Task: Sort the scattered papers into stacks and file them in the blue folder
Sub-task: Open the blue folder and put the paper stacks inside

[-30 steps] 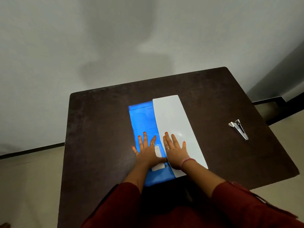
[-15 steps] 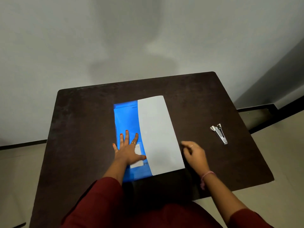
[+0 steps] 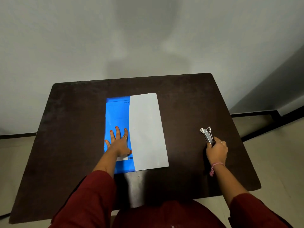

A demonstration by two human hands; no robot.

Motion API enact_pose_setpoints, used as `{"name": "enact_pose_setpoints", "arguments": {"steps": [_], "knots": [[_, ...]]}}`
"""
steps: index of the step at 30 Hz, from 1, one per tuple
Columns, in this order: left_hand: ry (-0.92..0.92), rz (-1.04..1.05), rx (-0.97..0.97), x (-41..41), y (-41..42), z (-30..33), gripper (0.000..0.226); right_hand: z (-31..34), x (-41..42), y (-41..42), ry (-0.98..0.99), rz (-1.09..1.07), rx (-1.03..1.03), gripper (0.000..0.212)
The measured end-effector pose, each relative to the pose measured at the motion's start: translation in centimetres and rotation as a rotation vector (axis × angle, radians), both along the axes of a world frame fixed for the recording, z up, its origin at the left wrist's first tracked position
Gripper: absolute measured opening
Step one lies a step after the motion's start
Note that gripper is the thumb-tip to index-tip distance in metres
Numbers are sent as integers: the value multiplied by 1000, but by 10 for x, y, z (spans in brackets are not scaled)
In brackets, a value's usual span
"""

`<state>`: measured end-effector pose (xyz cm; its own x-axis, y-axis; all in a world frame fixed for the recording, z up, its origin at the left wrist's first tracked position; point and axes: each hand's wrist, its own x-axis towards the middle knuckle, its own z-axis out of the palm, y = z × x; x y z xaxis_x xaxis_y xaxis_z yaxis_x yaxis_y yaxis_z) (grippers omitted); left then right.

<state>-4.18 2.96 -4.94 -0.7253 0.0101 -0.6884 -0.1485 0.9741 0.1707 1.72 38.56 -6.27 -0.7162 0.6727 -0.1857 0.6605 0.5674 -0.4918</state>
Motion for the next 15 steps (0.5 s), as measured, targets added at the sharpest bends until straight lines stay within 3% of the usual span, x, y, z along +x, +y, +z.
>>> {"name": "enact_pose_setpoints", "arguments": {"steps": [6,15], "knots": [[21,8,9,2,1,0,103,-6,-11,-16,71,38,-154,36],[24,72,79,3,1,3,101,0,-43,-91,125,155,-218,27]]}}
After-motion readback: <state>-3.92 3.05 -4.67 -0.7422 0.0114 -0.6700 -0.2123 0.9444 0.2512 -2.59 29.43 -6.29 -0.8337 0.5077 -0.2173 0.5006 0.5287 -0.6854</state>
